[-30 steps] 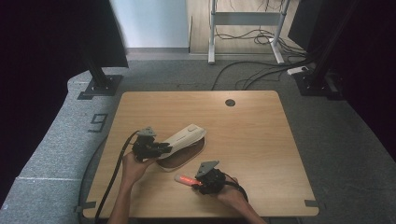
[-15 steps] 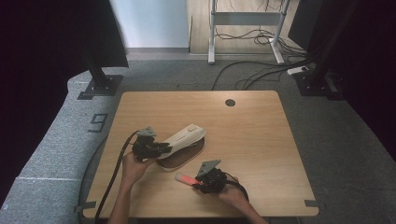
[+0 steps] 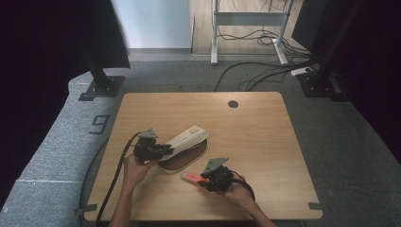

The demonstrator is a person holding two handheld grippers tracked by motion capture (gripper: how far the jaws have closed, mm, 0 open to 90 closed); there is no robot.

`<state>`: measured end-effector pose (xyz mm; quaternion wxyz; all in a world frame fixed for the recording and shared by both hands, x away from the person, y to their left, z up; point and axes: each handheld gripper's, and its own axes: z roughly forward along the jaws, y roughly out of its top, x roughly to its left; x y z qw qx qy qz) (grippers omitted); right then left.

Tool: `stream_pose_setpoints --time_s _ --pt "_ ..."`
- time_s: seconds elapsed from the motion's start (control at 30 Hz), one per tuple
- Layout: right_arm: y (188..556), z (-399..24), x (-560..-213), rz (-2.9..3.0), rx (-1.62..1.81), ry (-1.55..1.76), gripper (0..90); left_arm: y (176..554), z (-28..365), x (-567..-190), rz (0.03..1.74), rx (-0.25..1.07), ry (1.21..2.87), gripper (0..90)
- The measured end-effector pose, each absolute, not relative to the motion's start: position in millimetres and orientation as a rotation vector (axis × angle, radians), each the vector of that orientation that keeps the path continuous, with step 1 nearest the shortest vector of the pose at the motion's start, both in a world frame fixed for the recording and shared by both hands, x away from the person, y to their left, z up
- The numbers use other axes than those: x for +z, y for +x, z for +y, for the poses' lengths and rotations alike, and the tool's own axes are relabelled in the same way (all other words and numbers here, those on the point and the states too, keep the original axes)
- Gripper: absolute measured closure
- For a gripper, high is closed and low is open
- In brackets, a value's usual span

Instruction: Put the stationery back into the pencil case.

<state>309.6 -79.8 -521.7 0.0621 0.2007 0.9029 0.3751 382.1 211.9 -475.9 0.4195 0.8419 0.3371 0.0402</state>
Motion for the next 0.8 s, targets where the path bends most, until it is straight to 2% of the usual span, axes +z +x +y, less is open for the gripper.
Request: stream_pose_setpoints --time_s 0.8 --pt "340.9 -82.0 -498.1 2.658 1.164 0.635 65.6 381.7 212.1 -474.9 0.841 0.110 2.106 75.5"
